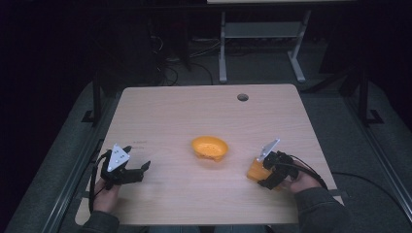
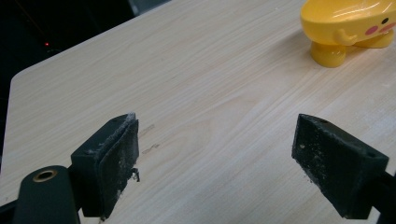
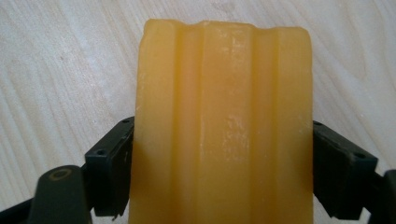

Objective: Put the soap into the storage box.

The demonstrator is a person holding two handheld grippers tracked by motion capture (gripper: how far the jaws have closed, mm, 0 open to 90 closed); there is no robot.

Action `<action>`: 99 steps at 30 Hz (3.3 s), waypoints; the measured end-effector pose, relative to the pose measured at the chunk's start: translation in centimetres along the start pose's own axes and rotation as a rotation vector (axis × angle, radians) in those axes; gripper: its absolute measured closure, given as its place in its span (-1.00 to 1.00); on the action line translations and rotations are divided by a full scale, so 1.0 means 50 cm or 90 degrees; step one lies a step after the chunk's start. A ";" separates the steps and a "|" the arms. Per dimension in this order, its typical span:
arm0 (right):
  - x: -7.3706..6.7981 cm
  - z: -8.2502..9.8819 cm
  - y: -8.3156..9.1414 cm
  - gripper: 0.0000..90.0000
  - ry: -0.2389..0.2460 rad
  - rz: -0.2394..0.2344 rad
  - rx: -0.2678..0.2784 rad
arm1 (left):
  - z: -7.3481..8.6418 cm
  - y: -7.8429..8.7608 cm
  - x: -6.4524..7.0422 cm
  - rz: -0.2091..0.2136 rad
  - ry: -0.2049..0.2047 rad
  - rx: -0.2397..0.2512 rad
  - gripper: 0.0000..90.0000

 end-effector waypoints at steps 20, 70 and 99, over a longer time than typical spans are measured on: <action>0.001 0.001 0.000 -0.55 0.001 -0.006 -0.003 | 0.000 0.000 0.000 0.000 -0.001 0.000 -0.69; 0.004 -0.110 0.074 -0.54 0.084 -0.005 0.051 | 0.000 0.005 -0.009 -0.005 0.006 0.003 -0.69; 0.009 -0.155 0.087 -0.54 0.107 -0.009 0.049 | 0.000 0.006 -0.010 -0.006 0.007 0.002 -0.69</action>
Point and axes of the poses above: each handheld gripper's, and its own axes: y roughly backward along the jaws, z roughly out of its underside, x roughly to its right, the point moved 7 cm from there along -y, roughly forward along the jaws, and after that the axes turned 3 degrees about -z, right-handed, at the moved point
